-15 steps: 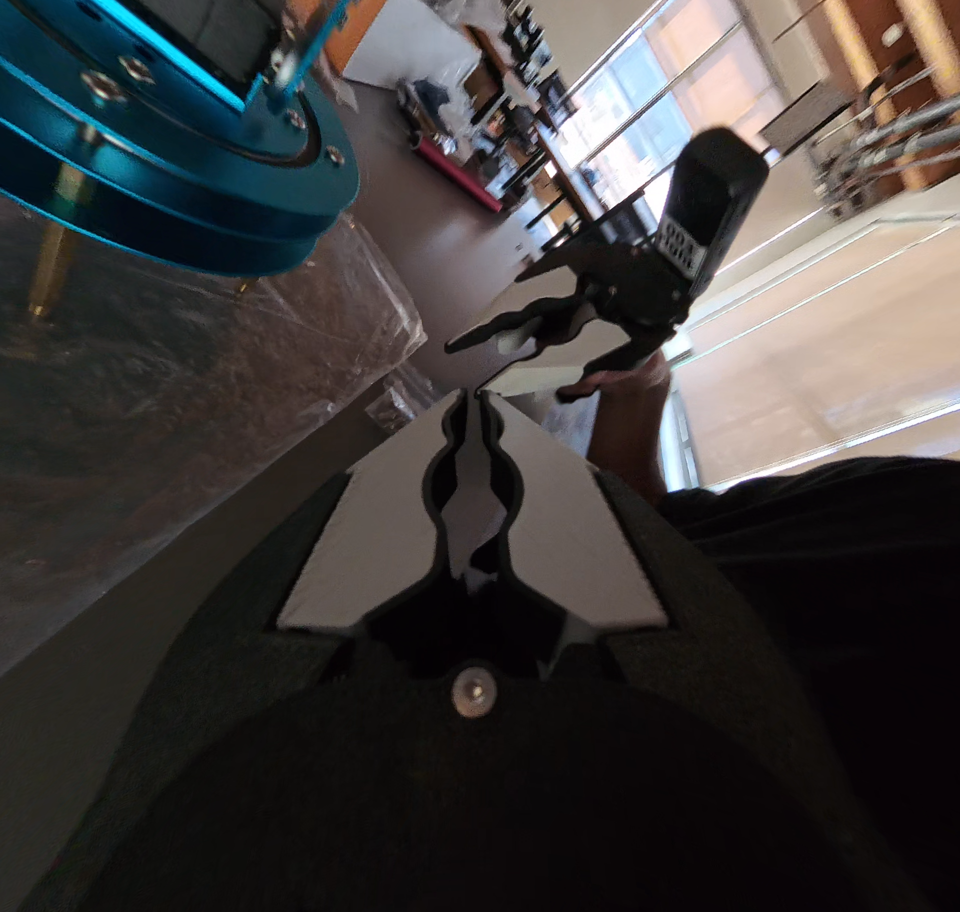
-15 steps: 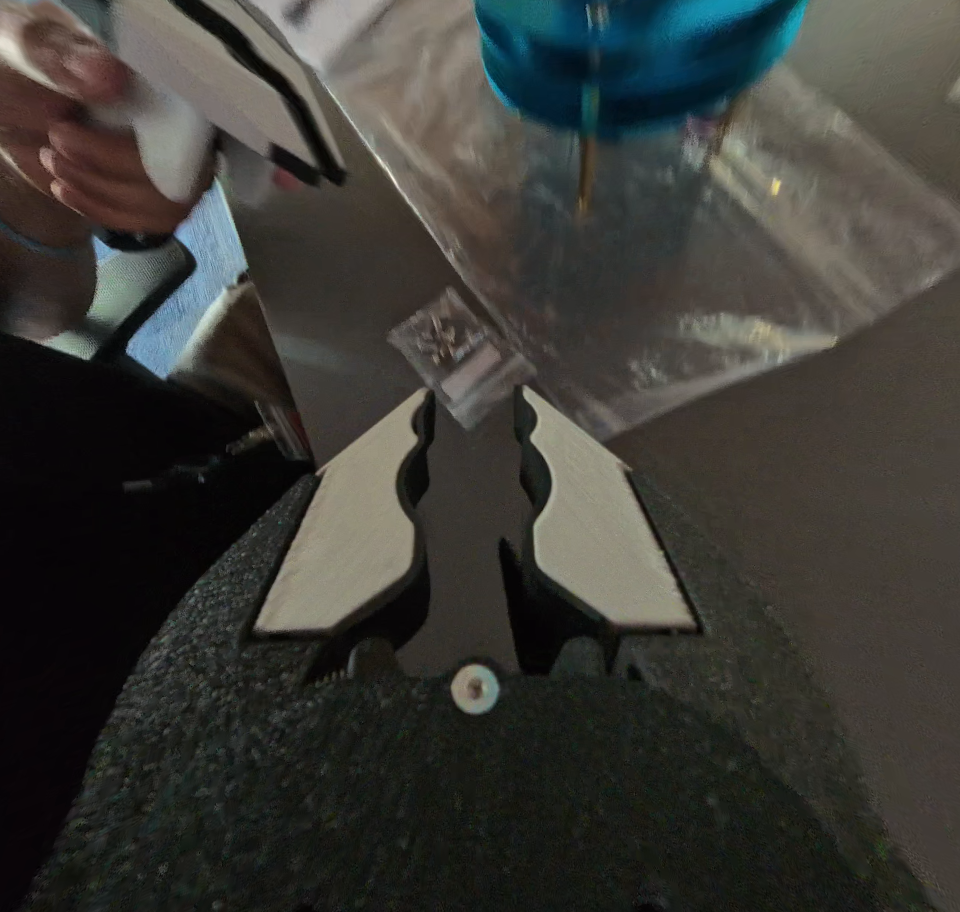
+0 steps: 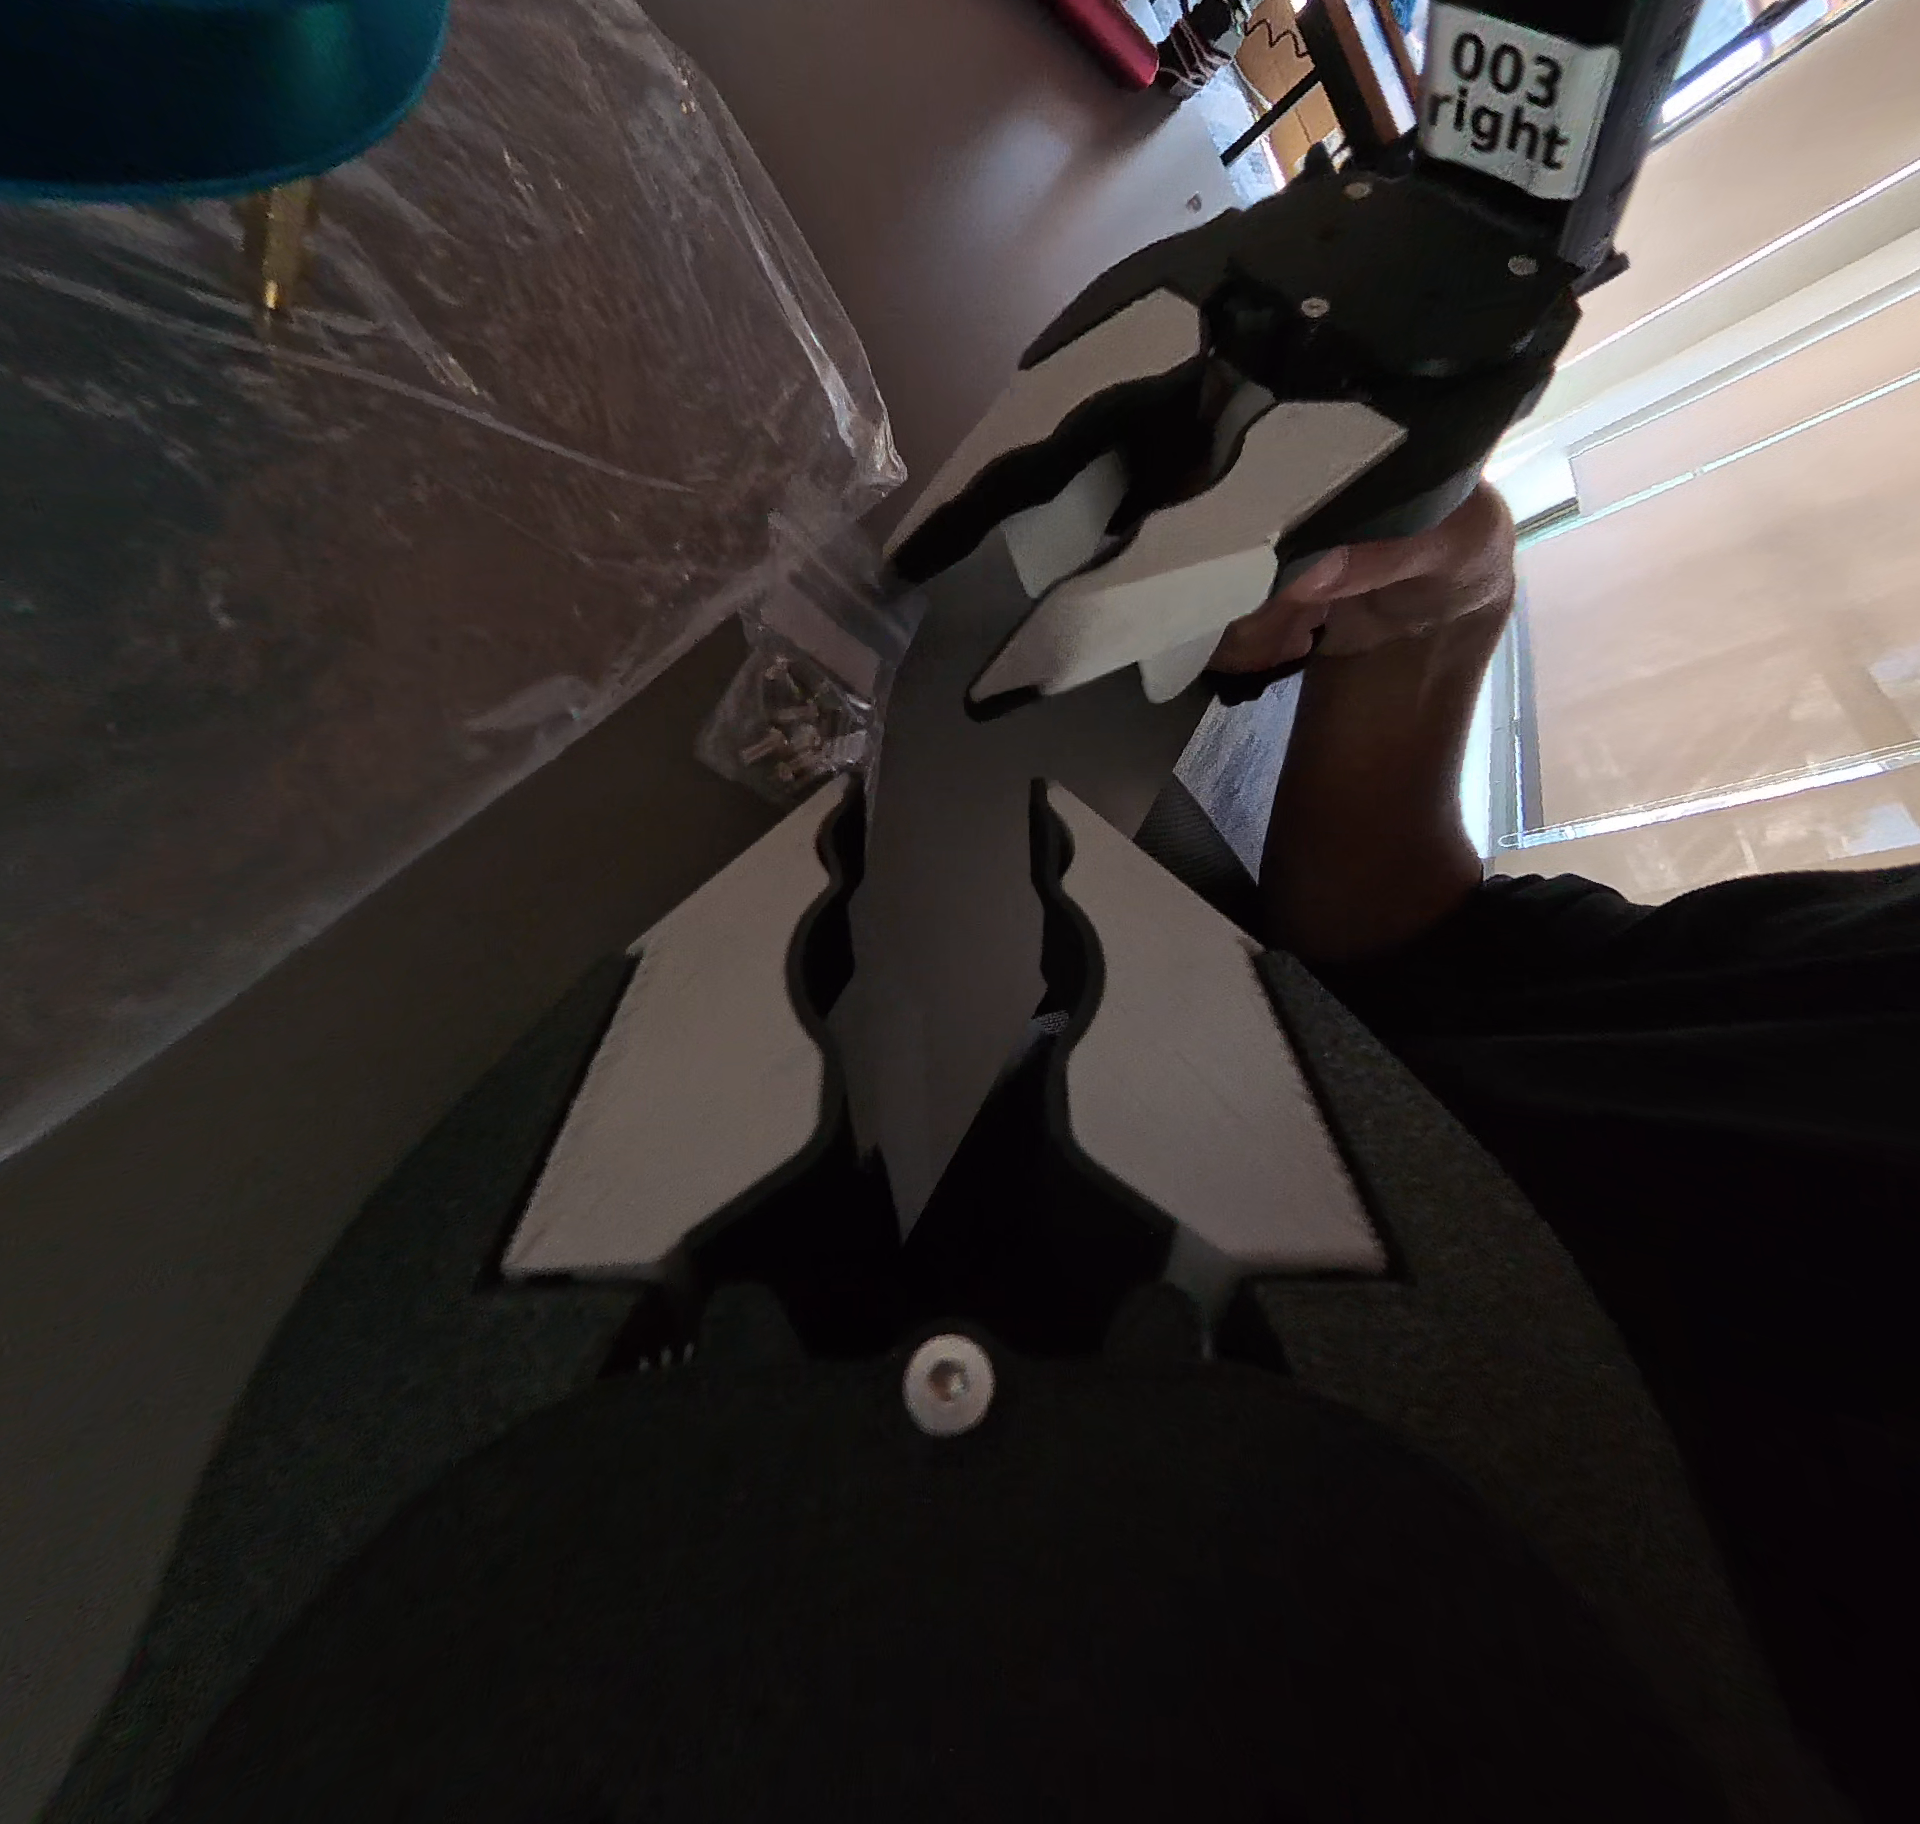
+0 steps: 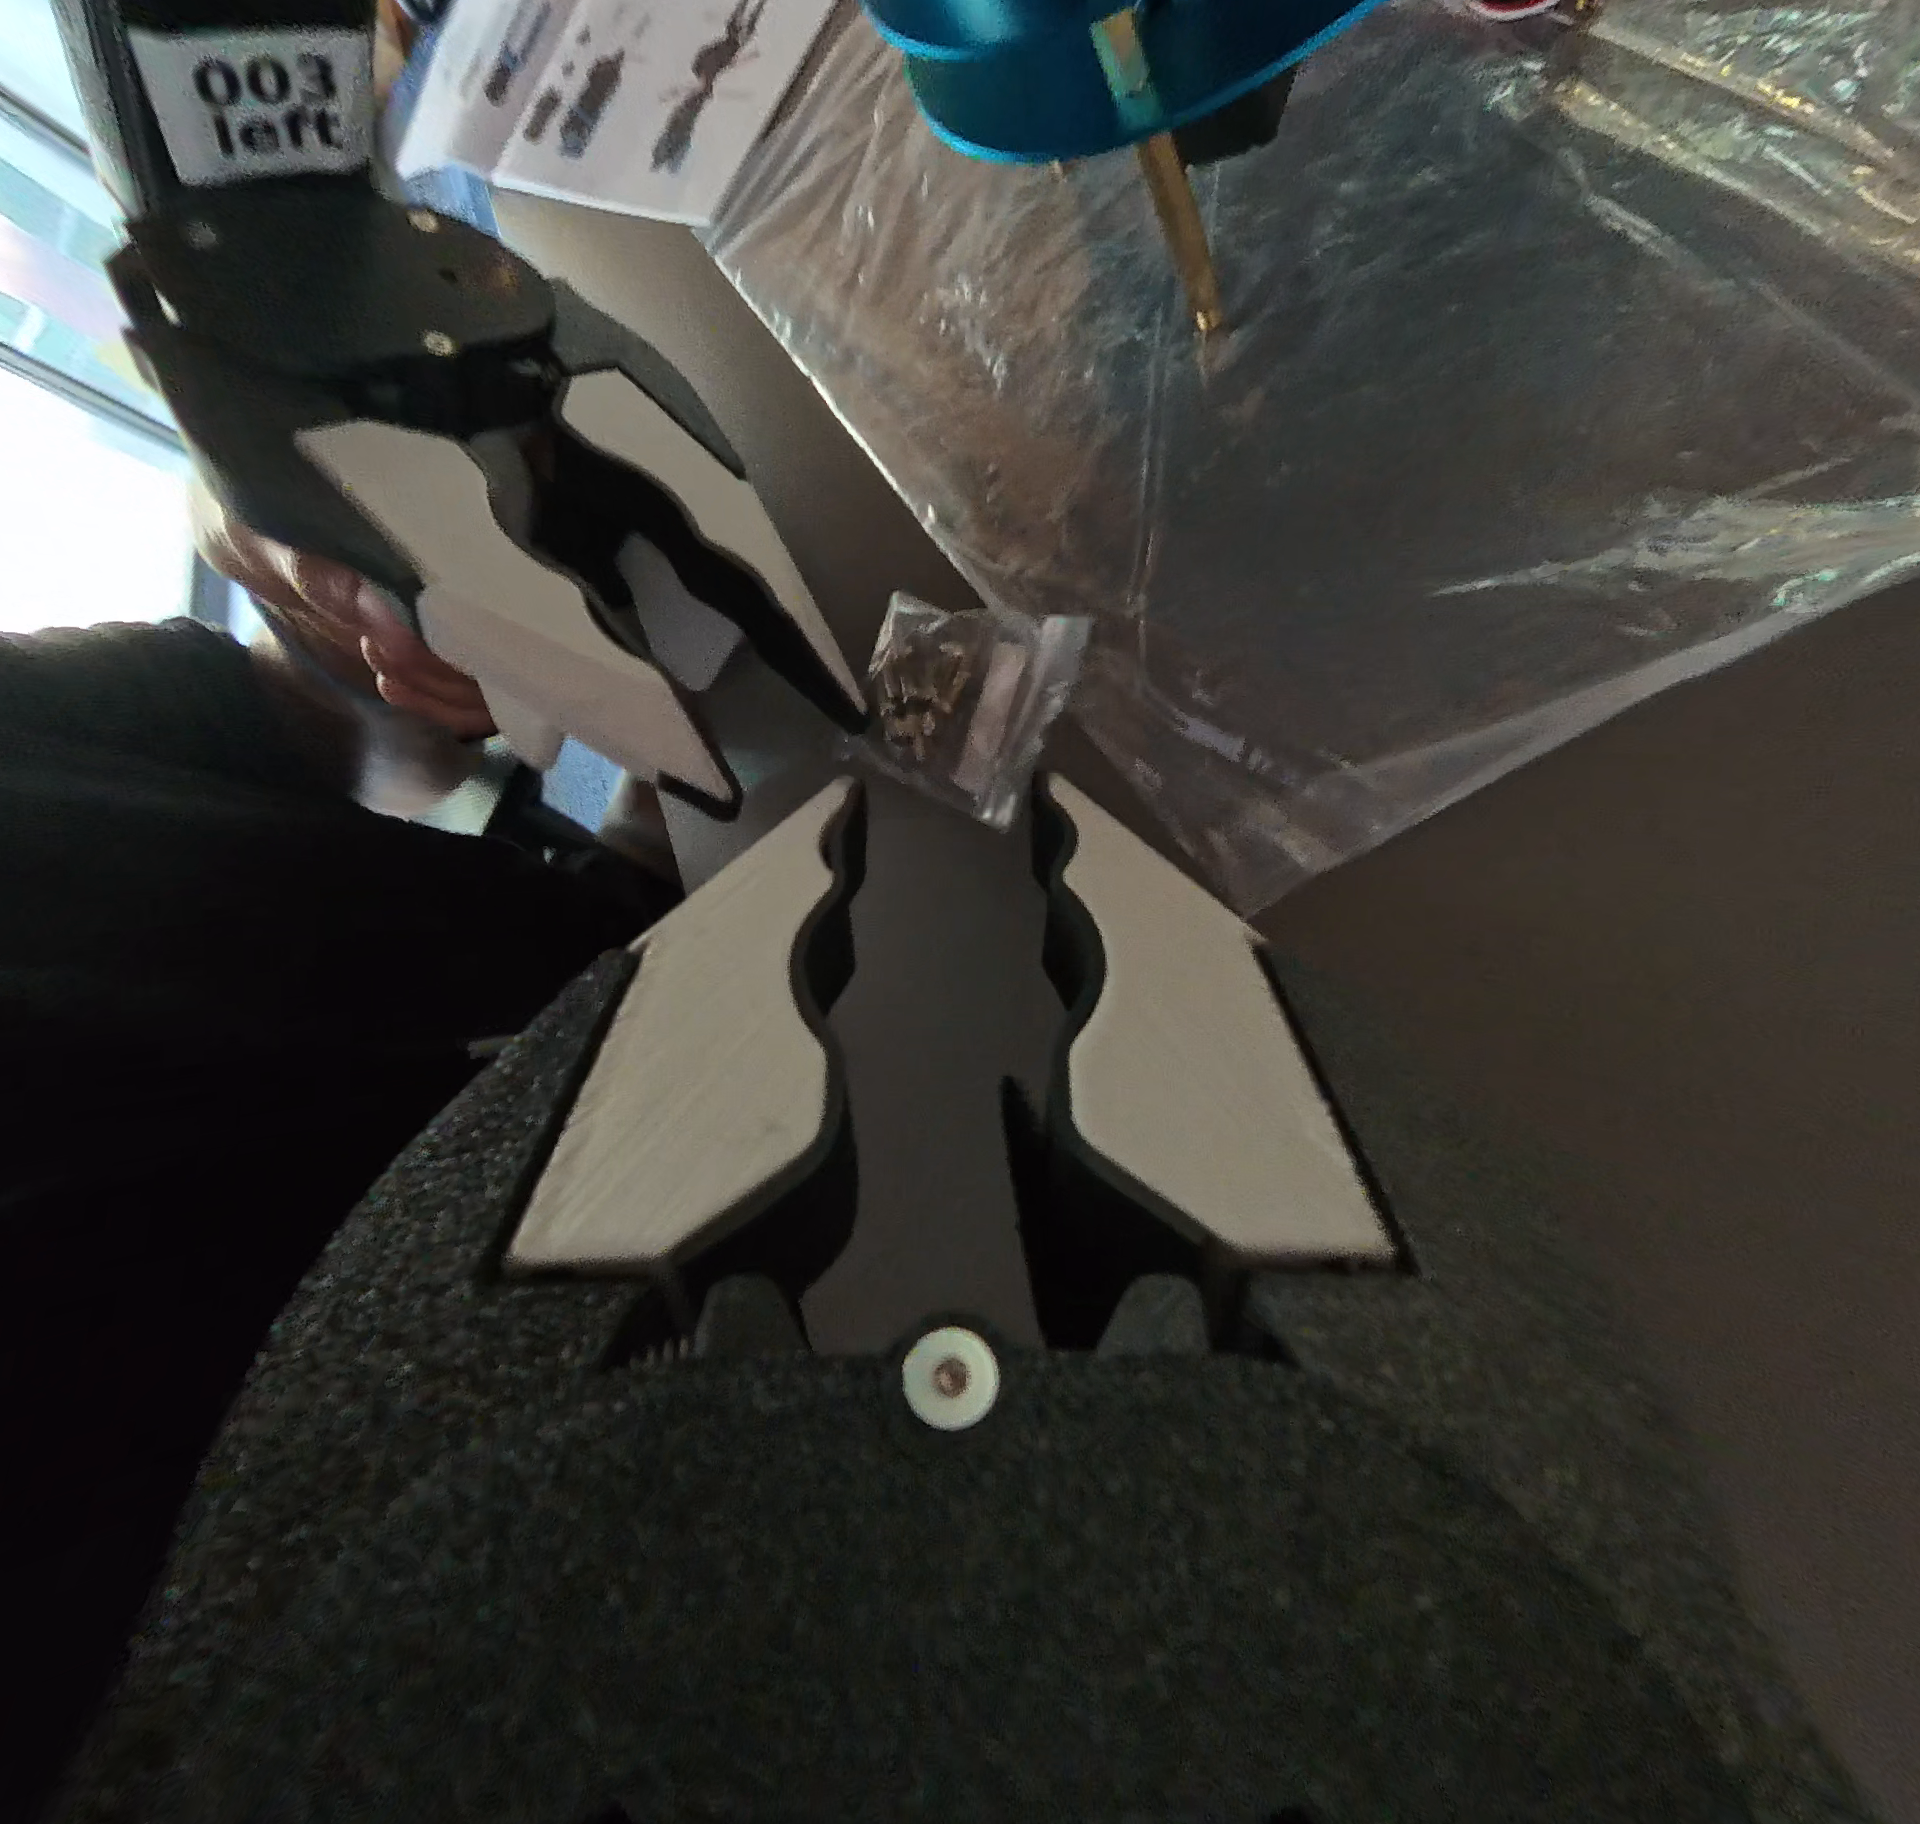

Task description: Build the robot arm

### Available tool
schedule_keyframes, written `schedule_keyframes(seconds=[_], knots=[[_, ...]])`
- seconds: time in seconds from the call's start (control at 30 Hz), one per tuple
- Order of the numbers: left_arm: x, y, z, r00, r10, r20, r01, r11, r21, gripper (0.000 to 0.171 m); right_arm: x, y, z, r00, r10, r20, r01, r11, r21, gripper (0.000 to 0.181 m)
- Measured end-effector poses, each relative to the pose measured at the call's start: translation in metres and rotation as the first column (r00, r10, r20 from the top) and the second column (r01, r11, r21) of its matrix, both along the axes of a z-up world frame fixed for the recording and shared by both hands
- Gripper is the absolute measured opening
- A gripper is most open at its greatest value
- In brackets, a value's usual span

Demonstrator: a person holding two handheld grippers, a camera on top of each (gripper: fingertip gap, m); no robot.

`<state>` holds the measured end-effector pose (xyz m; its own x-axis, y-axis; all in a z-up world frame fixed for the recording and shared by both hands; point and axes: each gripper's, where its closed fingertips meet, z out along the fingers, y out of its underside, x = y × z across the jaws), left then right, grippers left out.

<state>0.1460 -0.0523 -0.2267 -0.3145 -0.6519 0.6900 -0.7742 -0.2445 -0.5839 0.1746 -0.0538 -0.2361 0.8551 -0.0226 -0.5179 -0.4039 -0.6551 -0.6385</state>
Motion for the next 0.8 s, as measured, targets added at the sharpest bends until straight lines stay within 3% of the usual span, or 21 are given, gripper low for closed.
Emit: schedule_keyframes(seconds=[0.17, 0.3, 0.43, 0.7, 0.8], knots=[[-0.001, 0.002, 0.002, 1.000, 0.006, 0.009, -0.005, 1.000, -0.007, 0.031, 0.004, 0.008, 0.008, 1.000, -0.026, -0.019, 0.027, 0.998, 0.063, 0.001], [0.004, 0.014, 0.025, 0.995, 0.053, 0.084, -0.046, 0.995, -0.083, 0.030, 0.001, 0.014, 0.023, 0.989, -0.025, 0.145, 0.007, 0.992, 0.123, 0.000], [0.009, 0.026, 0.040, 0.985, 0.120, 0.127, -0.103, 0.985, -0.137, 0.028, -0.016, 0.024, 0.032, 0.937, -0.001, 0.349, -0.050, 0.989, 0.138, 0.001], [0.008, 0.031, 0.038, 0.991, 0.130, 0.038, -0.114, 0.951, -0.287, 0.020, -0.029, 0.036, 0.034, 0.876, 0.000, 0.483, -0.087, 0.984, 0.158, 0.002], [0.008, 0.034, 0.038, 0.990, 0.134, 0.035, -0.117, 0.945, -0.304, 0.009, -0.030, 0.037, 0.036, 0.850, -0.003, 0.526, -0.096, 0.982, 0.161, 0.001]])
